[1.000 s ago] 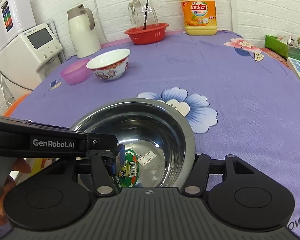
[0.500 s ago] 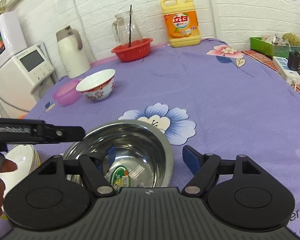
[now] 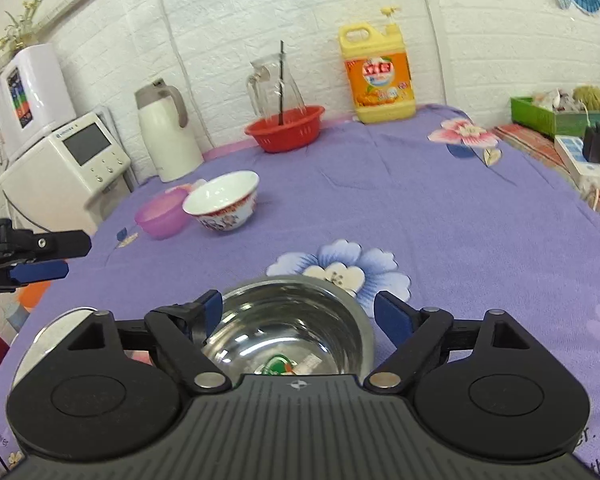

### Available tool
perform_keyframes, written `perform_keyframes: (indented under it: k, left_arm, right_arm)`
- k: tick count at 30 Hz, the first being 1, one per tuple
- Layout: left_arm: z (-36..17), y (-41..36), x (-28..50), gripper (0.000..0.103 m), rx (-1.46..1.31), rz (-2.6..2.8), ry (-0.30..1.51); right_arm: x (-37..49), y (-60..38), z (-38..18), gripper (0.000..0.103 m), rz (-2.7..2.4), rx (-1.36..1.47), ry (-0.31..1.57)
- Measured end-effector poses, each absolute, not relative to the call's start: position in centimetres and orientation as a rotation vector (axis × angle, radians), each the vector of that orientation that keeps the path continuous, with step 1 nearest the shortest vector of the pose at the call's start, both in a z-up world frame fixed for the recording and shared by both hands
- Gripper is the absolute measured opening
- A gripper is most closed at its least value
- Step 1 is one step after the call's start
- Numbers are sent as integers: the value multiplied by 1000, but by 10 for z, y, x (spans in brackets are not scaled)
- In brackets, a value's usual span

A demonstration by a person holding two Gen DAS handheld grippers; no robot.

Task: Organize plates and bowls
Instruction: 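Set the steel bowl down and open both tools, then move both tools over to the white floral-print bowl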

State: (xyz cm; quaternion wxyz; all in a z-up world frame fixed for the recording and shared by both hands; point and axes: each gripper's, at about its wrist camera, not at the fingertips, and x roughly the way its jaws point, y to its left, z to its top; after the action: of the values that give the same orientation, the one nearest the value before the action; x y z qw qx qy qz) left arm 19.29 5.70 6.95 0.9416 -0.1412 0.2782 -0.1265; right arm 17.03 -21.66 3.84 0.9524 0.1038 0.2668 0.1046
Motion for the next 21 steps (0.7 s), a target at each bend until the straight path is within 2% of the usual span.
perform_keyframes:
  k: [14,21]
  left_arm:
    - [79,72,171,73,-328,-270,530]
    - [93,79,161,74,-346,-289,486]
  right_arm:
    - [147,-199,82,103,257,124,441]
    - [142,-187,123,103,289,72,367]
